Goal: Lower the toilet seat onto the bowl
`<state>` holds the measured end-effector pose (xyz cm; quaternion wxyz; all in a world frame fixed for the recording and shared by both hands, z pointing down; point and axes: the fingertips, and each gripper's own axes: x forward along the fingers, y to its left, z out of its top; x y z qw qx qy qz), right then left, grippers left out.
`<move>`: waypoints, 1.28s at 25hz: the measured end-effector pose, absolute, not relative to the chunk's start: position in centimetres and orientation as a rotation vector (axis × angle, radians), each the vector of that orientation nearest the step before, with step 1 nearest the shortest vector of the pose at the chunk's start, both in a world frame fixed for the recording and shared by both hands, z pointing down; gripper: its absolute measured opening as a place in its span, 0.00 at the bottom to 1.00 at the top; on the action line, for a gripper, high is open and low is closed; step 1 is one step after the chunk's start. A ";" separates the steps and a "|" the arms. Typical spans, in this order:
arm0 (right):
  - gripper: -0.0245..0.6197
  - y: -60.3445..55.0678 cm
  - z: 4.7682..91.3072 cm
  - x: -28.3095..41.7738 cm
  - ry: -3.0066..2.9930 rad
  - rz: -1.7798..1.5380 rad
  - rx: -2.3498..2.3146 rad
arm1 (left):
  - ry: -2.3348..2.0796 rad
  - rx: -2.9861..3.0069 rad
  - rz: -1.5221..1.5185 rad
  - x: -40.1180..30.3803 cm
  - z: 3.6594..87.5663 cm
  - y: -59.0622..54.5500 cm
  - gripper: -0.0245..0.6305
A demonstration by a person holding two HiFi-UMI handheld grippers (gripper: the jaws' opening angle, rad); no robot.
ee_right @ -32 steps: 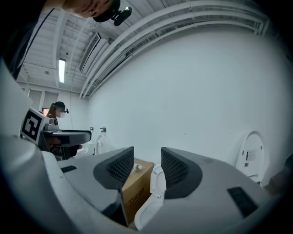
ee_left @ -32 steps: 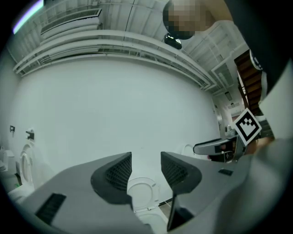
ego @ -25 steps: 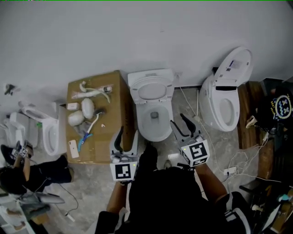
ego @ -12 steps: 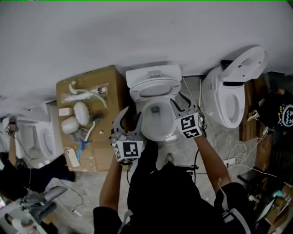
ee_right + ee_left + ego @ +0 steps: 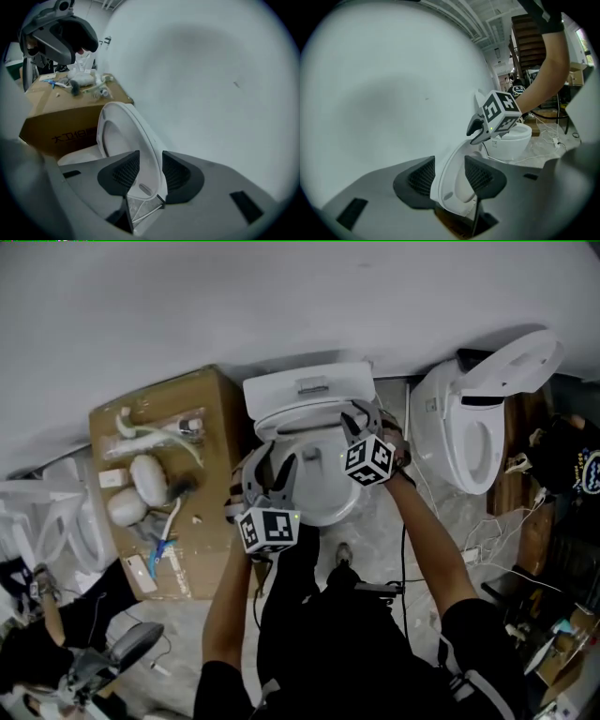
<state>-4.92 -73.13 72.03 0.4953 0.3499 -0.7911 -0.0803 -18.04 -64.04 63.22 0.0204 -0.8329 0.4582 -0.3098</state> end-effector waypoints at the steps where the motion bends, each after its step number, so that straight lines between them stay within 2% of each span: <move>1: 0.30 -73.4 72.6 -4.9 -1.905 -0.201 0.837 | 1.412 -2.585 -0.970 -17.9 63.9 -64.3 0.35; 4: 0.26 -73.4 73.7 -5.2 -1.892 -0.210 0.801 | 1.383 -2.594 -1.000 -17.6 65.4 -65.0 0.35; 13: 0.25 -70.5 73.5 -4.7 -1.901 -0.241 0.722 | 1.250 -2.592 -1.154 -16.2 69.7 -67.1 0.35; 19: 0.25 -66.2 73.4 -4.0 -1.942 -0.230 0.643 | 0.965 -2.605 -1.299 -14.0 74.0 -66.0 0.35; 22: 0.21 -64.1 73.5 -3.3 -1.969 -0.215 0.600 | 0.862 -2.583 -1.352 -13.3 75.1 -63.7 0.18; 26: 0.22 -60.8 74.3 -2.6 -1.977 -0.204 0.484 | 0.706 -2.552 -1.405 -12.5 76.1 -59.1 0.15; 28: 0.19 -57.7 75.4 -2.4 -1.975 -0.191 0.353 | 0.575 -2.554 -1.452 -12.0 77.1 -55.9 0.14; 32: 0.17 -49.9 78.7 -1.3 -1.964 -0.144 0.095 | 0.314 -2.643 -1.574 -10.9 80.5 -48.0 0.16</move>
